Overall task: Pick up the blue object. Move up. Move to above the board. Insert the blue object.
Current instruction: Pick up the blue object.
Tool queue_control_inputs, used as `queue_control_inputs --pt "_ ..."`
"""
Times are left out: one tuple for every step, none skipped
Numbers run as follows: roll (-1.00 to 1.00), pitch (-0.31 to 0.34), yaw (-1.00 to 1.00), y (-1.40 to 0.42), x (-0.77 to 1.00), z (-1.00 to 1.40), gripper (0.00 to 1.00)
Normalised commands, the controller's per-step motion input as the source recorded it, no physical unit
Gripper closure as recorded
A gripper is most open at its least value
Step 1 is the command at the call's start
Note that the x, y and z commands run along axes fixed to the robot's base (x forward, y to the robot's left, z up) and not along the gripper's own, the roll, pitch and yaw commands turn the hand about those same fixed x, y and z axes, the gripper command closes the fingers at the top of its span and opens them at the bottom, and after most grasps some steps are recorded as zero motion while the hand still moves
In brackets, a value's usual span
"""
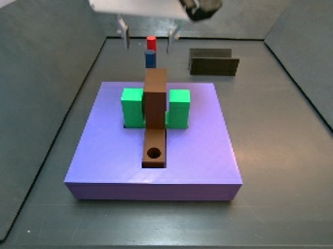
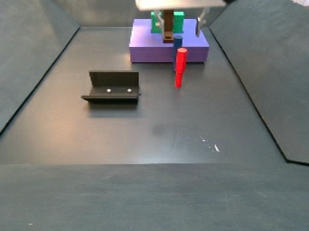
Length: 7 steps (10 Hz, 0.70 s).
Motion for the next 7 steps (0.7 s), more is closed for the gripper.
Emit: queue_control_inputs --pt "0.12 0.0 -0.05 0.0 0.01 -0.43 0.0" --pt "0.05 0.0 -0.01 0.0 0.06 -0.29 0.0" --pt "0.06 0.0 -0.01 0.0 0.01 -0.23 0.0" --pt "0.04 0.0 0.0 0.0 0.0 -0.15 0.0" --pt "0.07 0.0 0.0 0.0 0.0 -0.18 0.0" --pt "0.08 0.0 0.0 0.0 0.0 -0.23 0.0" --pt "0.1 0.0 0.0 0.0 0.0 -0.24 0.0"
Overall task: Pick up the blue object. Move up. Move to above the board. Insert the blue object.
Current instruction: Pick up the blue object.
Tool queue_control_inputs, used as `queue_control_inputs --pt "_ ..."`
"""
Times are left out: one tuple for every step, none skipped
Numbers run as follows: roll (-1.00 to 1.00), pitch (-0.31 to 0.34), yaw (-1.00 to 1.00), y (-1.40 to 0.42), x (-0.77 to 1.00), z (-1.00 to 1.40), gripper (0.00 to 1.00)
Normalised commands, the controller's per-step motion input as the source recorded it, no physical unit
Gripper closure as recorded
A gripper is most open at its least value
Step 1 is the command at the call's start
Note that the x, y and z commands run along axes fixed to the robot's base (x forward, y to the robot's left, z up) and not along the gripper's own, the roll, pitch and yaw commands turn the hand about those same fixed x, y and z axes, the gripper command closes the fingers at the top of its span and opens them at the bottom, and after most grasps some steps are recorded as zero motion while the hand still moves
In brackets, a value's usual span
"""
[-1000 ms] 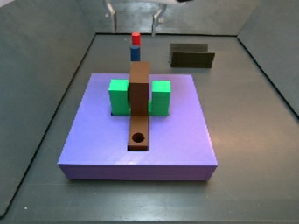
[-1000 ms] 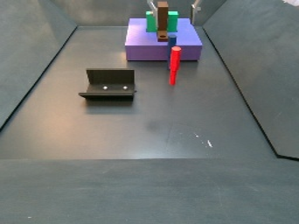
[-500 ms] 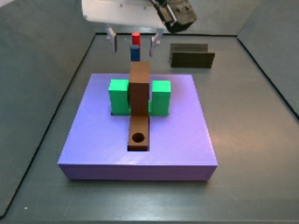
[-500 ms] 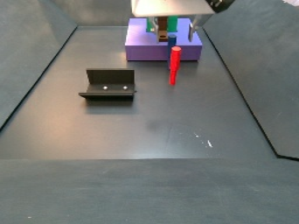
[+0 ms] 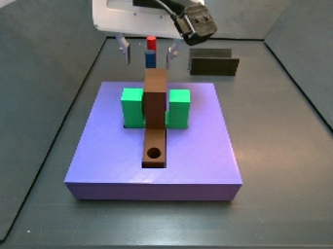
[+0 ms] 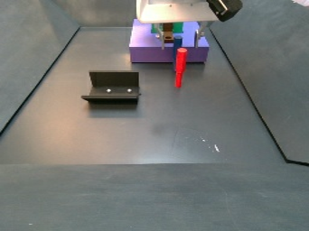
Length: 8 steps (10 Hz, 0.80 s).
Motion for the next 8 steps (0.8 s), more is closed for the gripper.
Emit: queue_control_inputs --pt "0.02 0.014 0.0 0.0 0.01 0.0 0.0" --pt "0.0 0.0 0.0 0.0 0.0 0.0 0.0" --pt "0.0 0.0 0.0 0.0 0.0 0.0 1.0" --pt "0.0 0.0 0.0 0.0 0.0 0.0 1.0" --pt "0.0 0.0 0.0 0.0 0.0 0.0 1.0" --pt "0.0 0.0 0.0 0.0 0.0 0.0 1.0" --pt "0.0 0.0 0.0 0.0 0.0 0.0 1.0" --pt "0.0 0.0 0.0 0.0 0.0 0.0 1.0"
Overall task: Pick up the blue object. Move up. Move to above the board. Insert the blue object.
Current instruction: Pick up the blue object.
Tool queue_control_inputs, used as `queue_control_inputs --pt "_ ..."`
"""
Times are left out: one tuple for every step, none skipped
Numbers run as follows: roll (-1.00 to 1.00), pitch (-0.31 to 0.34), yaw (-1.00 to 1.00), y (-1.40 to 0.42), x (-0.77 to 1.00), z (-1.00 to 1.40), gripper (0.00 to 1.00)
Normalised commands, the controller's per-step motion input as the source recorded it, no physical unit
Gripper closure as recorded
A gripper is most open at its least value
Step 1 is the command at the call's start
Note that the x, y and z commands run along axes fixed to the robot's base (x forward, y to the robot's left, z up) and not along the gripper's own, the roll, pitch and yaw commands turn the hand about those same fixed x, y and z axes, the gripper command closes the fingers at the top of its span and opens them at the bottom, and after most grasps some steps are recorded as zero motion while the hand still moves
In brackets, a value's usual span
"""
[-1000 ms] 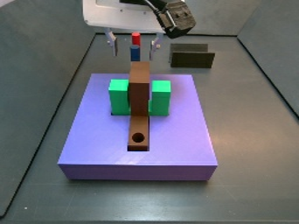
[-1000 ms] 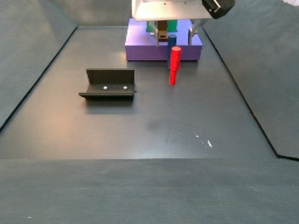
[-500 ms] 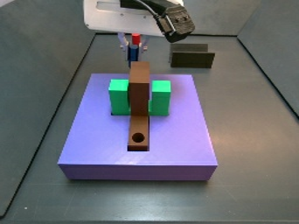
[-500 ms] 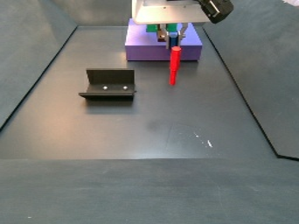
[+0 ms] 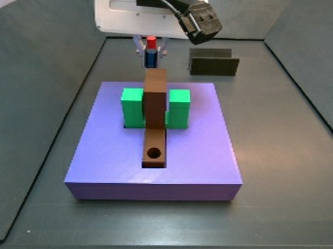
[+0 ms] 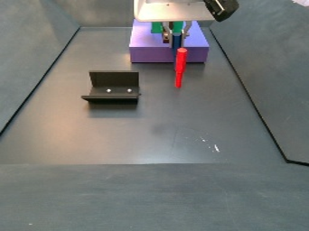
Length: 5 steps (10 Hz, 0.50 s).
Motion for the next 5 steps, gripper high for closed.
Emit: queue_control_inputs --pt "0.0 0.0 0.0 0.0 0.0 0.0 1.0" --pt "0.0 0.0 0.0 0.0 0.0 0.0 1.0" --pt "0.0 0.0 0.0 0.0 0.0 0.0 1.0" --pt "0.0 0.0 0.0 0.0 0.0 0.0 1.0" --pt "0.0 0.0 0.0 0.0 0.0 0.0 1.0"
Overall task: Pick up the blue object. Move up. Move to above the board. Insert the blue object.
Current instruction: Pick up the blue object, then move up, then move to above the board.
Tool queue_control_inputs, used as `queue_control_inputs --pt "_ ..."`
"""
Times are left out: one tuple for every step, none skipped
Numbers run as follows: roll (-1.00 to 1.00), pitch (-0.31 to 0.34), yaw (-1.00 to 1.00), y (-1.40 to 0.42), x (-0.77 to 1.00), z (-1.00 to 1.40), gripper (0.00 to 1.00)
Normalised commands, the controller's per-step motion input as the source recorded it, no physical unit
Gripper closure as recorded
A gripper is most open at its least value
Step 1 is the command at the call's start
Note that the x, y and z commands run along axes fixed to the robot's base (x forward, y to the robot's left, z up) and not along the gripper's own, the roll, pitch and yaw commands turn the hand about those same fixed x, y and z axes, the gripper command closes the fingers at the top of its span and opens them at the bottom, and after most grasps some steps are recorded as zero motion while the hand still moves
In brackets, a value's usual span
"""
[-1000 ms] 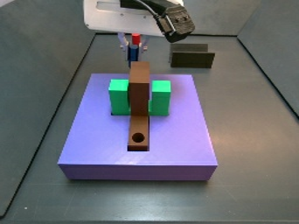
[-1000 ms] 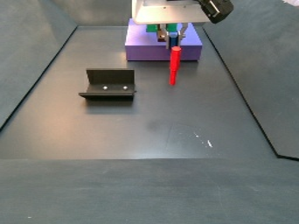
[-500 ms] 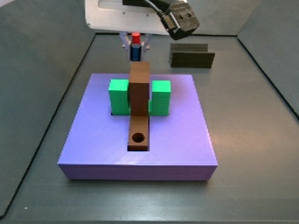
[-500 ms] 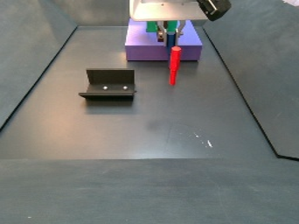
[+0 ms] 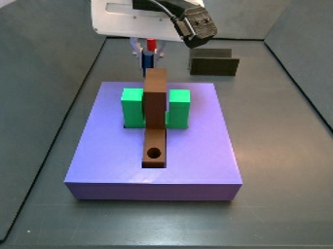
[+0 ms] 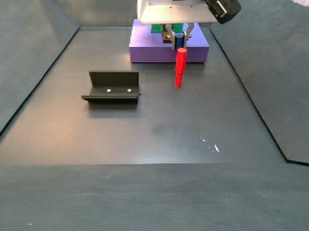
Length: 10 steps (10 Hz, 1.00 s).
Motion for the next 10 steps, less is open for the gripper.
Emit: queue_control_inputs --pt "0.0 0.0 0.0 0.0 0.0 0.0 1.0" --pt "0.0 0.0 0.0 0.0 0.0 0.0 1.0" --pt "0.0 0.0 0.0 0.0 0.0 0.0 1.0" --pt "0.0 0.0 0.0 0.0 0.0 0.0 1.0" --pt "0.0 0.0 0.0 0.0 0.0 0.0 1.0" --pt "0.0 0.0 0.0 0.0 0.0 0.83 1.0" --pt "0.0 0.032 0.02 0.05 -0.04 0.77 1.0" --pt "-0.03 0.034 0.02 0.02 -0.05 0.53 1.0" --pt "-0.05 0.013 0.01 0.0 -0.01 0.24 1.0" --pt "0.0 0.0 0.0 0.0 0.0 1.4 1.0"
